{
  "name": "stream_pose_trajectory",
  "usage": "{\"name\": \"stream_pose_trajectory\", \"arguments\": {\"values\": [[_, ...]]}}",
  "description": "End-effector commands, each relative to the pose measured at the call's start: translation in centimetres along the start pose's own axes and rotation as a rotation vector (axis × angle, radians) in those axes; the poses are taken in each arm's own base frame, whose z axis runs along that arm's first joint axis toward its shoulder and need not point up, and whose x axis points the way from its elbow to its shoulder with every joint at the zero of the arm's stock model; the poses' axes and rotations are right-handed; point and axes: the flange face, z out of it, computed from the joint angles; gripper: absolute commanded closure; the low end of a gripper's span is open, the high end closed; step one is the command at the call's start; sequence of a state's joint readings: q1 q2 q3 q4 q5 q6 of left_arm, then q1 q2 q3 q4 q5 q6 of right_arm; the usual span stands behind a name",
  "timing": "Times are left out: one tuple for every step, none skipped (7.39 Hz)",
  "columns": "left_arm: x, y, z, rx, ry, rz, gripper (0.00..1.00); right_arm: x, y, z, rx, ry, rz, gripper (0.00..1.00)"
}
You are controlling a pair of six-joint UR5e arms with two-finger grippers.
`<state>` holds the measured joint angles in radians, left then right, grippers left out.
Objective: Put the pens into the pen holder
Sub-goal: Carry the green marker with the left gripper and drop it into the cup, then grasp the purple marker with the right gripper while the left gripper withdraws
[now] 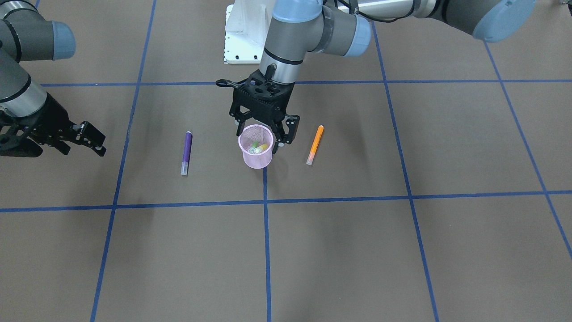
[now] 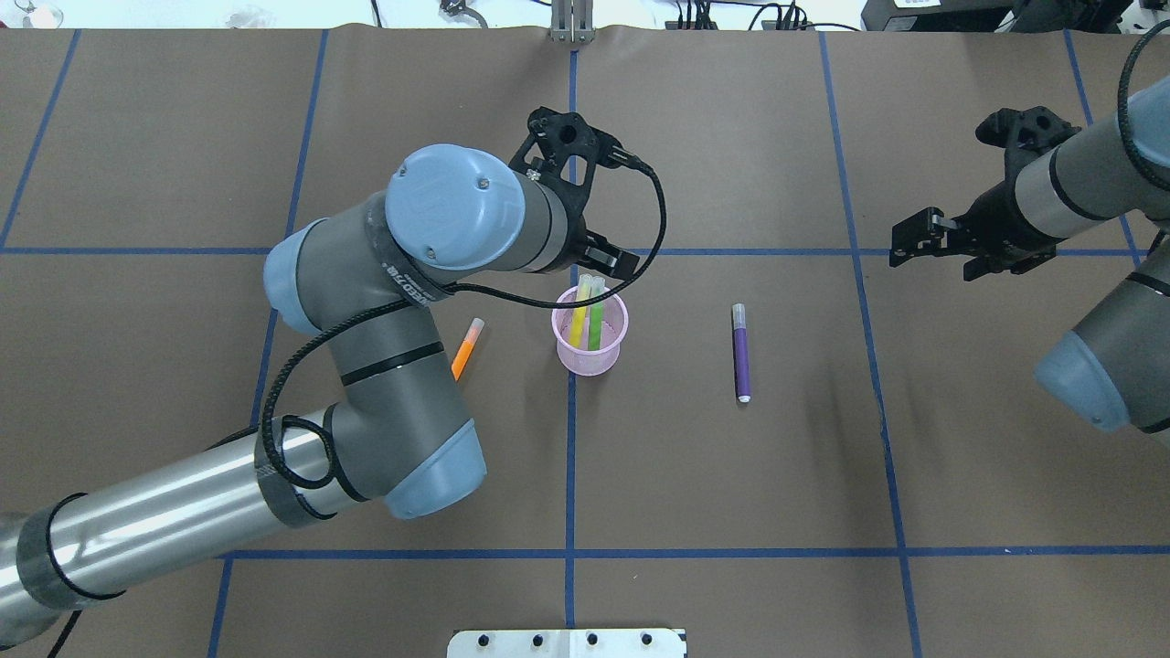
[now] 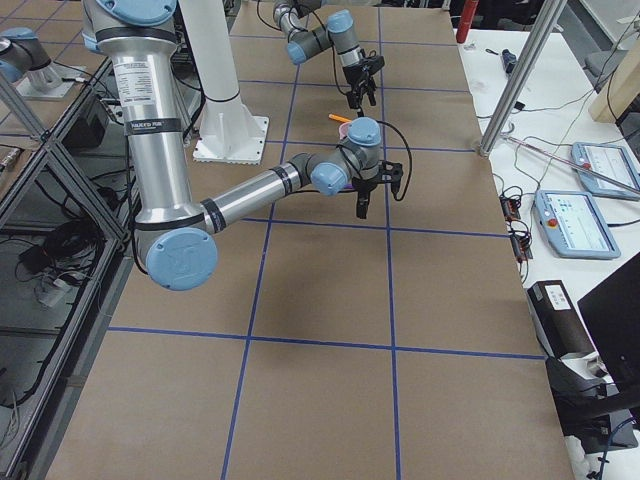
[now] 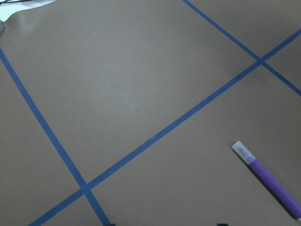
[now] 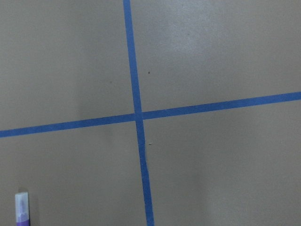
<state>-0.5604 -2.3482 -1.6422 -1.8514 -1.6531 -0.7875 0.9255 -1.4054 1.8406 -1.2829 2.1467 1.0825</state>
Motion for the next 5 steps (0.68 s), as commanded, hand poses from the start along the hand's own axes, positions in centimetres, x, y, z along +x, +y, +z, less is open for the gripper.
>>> {"name": "stream_pose_trajectory", "arguments": {"values": [[-12.9, 3.7, -1.8, -0.108, -0.031, -0.063, 0.05, -6.2, 3.2, 3.1, -0.011, -0.011, 0.011, 0.01], [-19.5, 4.8, -3.5, -0.170, -0.025, -0.078, 0.05, -9.3, 4.9, 4.9, -0.016, -0.012, 0.047, 0.01], [-24.0, 6.5, -4.6, -0.203, -0.031, -0.048, 0.05, -10.9, 6.1, 5.8, 0.011, -0.006, 0.044, 0.02], [-24.4, 6.8, -4.5, -0.208, -0.037, -0.045, 0.05, -12.6, 6.9, 6.5, -0.012, -0.006, 0.046, 0.03], [-24.6, 6.9, -4.3, -0.213, -0.039, -0.046, 0.05, -13.3, 8.8, 7.7, -0.072, -0.001, 0.018, 0.10]]}}
